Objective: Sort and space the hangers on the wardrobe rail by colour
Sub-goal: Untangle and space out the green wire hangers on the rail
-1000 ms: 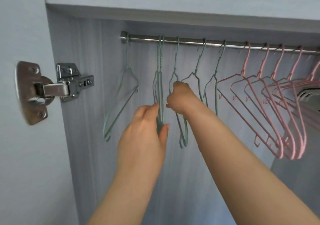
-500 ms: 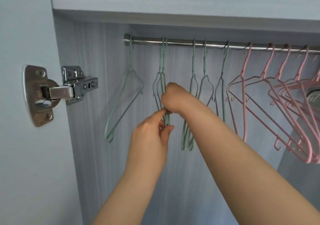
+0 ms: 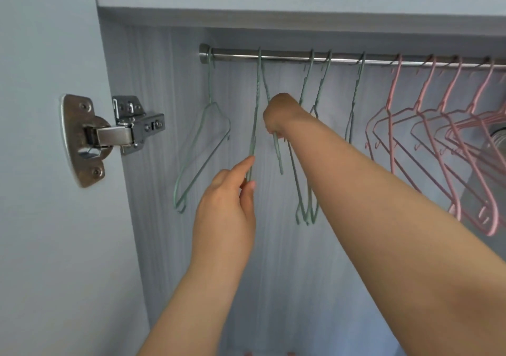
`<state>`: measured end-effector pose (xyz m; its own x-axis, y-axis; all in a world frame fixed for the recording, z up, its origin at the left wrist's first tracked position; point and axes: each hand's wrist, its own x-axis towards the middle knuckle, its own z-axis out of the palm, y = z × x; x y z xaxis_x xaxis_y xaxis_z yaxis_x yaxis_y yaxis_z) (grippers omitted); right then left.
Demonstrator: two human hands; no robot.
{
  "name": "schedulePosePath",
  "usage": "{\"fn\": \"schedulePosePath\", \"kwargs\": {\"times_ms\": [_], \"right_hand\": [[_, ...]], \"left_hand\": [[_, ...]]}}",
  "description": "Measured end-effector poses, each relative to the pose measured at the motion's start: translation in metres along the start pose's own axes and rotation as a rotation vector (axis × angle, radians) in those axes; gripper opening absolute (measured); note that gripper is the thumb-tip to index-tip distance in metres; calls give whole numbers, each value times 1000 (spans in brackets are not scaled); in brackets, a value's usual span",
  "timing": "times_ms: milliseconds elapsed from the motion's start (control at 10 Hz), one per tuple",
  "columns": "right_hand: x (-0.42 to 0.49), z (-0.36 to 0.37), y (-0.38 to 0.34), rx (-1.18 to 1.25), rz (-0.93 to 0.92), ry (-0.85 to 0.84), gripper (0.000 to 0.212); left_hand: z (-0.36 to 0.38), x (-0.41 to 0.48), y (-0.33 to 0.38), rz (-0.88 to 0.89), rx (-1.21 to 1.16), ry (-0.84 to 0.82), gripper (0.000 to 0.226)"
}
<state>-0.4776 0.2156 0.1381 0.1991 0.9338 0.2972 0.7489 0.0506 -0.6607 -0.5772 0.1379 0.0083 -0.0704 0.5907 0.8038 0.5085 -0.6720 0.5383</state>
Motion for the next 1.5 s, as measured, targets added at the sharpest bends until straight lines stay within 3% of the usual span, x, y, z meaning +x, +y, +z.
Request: {"fn": "schedulePosePath", "kwargs": {"times_ms": [200,300,400,500,600,700,800,900,1000,1100,1300,1400,1500], "right_hand": [[-38,30,32,-131,74,-309,36],[-82,34,66,-323,-36,-348,30],[-119,36,112,-296,-134,-391,16],[-149,29,158,-232,-269,-393,22],[-158,26,208,-449,-358,-392,21],[-145,23,243,-511,-376,-291,20],[-125,25,274,-398,-518,-260,15],[-105,18,291,-440,-550,-279,29],[-85,7,296,-336,-550,-123,52],[-70,11,295,-204,-537,-63,62],[-69,71,274,-36,-677,19,65],[-68,97,256,98,-620,35,57],[-59,118,236,150,-569,64,51]], "left_hand": [[-4,-16,-8,-4,53,-7,57],[-4,-38,-11,-21,100,-2,74],[-2,-59,-25,-99,93,19,81],[0,-83,-53,-300,13,-61,75],[0,-102,-85,-513,6,-257,83],[2,-115,-103,-612,127,-463,86],[7,-129,-119,-638,219,-554,81],[4,-147,-131,-648,356,-678,72],[-5,-166,-126,-594,363,-794,47],[-19,-184,-102,-601,137,-853,16],[-72,-230,-67,-757,-33,-612,37],[-86,-237,-43,-768,-44,-367,18],[-98,-231,-28,-834,-83,-144,29]]}}
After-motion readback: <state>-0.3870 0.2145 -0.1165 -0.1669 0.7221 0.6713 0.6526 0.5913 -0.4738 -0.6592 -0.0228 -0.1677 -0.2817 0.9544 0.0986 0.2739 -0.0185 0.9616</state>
